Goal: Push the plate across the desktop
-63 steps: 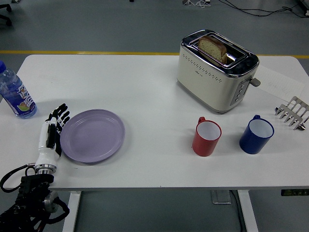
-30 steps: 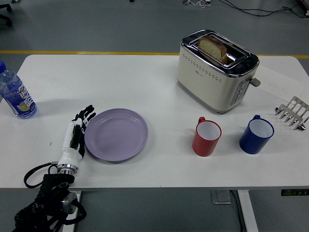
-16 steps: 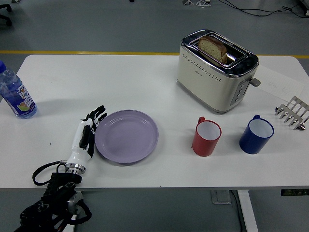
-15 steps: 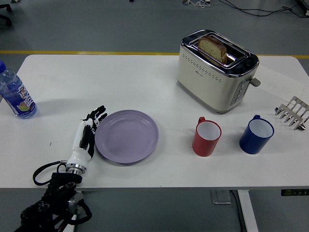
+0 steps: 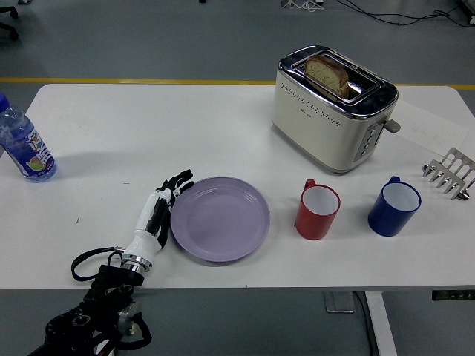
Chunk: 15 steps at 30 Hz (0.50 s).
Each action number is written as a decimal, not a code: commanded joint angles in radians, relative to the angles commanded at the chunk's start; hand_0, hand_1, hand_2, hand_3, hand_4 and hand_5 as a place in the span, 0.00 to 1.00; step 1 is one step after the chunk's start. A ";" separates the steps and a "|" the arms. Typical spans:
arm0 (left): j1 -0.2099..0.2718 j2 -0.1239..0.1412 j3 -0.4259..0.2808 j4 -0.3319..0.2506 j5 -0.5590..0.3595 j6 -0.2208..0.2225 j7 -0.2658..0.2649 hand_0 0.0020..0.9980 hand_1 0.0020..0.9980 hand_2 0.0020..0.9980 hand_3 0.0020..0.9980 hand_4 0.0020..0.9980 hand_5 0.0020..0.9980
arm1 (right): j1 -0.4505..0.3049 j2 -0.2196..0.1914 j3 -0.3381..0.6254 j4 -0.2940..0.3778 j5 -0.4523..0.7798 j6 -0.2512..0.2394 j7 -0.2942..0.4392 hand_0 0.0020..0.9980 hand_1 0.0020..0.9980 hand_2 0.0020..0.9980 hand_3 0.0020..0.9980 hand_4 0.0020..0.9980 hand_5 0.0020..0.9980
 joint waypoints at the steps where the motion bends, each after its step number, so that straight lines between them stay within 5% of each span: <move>1: -0.006 0.000 0.014 -0.001 -0.003 0.000 0.000 0.87 0.88 0.90 0.83 0.49 1.00 | -0.001 0.000 0.001 0.000 -0.001 0.000 -0.001 0.52 0.48 0.59 0.56 0.28 0.36; 15: -0.027 -0.007 0.011 -0.007 -0.014 0.005 0.000 0.87 0.88 0.90 0.83 0.49 1.00 | -0.003 0.000 -0.002 0.000 0.001 -0.001 -0.001 0.52 0.48 0.59 0.56 0.28 0.36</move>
